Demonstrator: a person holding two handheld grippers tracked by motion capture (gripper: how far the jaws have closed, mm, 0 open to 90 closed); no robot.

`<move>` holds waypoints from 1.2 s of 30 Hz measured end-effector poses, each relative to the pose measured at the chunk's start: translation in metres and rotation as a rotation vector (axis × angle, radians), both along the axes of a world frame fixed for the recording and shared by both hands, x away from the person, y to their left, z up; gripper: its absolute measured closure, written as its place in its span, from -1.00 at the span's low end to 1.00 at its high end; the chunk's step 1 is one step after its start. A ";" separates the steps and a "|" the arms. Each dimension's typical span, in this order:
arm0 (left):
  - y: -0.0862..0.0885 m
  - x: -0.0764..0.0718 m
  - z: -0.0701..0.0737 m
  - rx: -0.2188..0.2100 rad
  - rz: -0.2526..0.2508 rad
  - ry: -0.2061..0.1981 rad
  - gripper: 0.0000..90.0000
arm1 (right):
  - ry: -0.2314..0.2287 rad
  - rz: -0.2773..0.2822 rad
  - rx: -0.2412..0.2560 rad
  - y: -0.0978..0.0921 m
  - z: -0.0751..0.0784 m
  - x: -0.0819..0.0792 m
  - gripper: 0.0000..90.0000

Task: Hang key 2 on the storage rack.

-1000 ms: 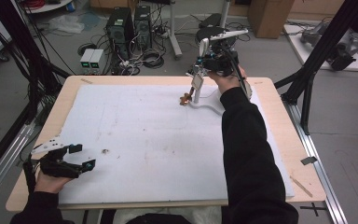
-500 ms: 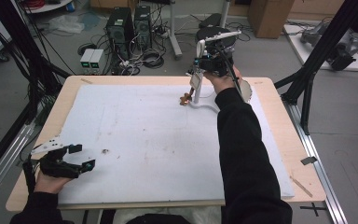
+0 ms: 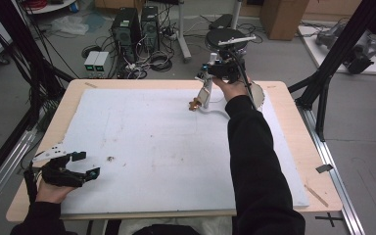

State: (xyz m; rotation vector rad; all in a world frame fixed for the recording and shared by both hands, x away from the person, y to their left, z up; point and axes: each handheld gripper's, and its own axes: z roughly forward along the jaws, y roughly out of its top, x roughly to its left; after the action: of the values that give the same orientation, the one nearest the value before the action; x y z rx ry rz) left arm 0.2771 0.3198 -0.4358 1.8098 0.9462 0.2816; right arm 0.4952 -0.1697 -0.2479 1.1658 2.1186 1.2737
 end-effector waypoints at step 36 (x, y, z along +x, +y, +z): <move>-0.002 -0.001 0.000 0.001 -0.001 0.000 -0.96 | 0.053 -0.027 0.051 -0.086 -0.020 -0.039 -0.98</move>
State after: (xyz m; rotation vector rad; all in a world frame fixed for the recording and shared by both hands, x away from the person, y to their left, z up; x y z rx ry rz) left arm 0.2761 0.3179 -0.4354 1.8117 0.9450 0.2813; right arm 0.4563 -0.2558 -0.2679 1.2584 2.1111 1.3062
